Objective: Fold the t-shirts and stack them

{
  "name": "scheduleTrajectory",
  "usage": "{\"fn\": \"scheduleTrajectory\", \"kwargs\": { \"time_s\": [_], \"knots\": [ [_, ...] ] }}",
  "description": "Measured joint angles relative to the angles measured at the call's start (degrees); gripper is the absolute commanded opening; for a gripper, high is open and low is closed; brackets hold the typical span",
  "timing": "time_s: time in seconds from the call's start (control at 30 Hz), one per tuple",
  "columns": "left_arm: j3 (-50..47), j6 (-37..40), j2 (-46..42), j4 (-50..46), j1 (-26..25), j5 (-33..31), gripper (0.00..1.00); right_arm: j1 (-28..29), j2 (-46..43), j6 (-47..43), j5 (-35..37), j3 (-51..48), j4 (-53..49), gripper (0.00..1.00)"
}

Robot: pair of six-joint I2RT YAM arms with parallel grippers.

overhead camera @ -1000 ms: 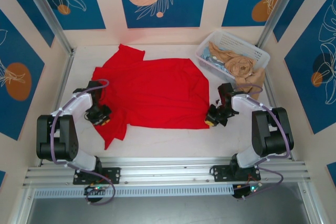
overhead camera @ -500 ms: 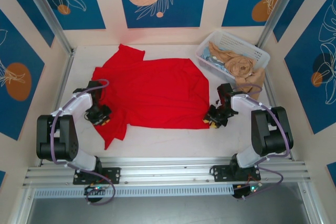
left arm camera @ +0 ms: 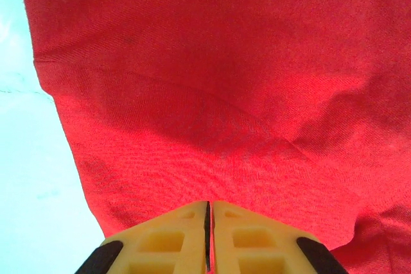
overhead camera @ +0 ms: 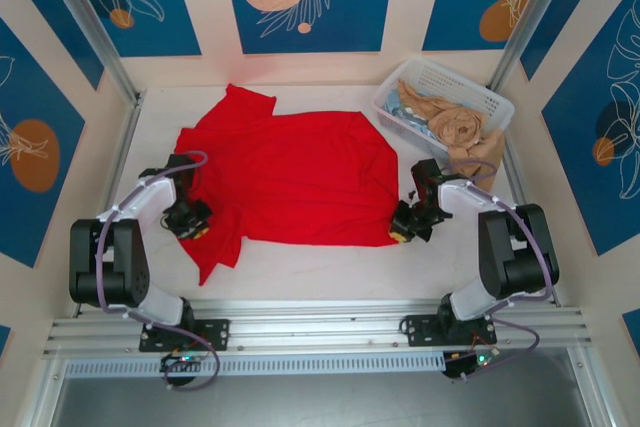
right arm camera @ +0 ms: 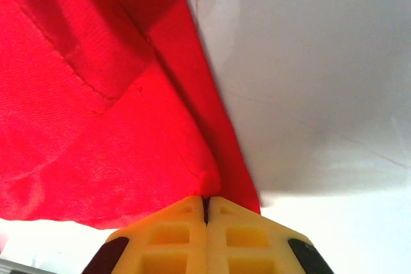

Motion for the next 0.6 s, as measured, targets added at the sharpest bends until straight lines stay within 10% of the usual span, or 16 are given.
{"fn": "scheduleTrajectory", "kwargs": {
  "time_s": [0.5,0.6],
  "knots": [
    [-0.3,0.0,0.0,0.0,0.0,0.0,0.08,4.9,-9.4,-0.3,3.2,-0.7,-8.8,0.0],
    [-0.3,0.0,0.0,0.0,0.0,0.0,0.08,5.6,-5.7,1.3,4.9,-1.0,-10.1,0.21]
  ]
}}
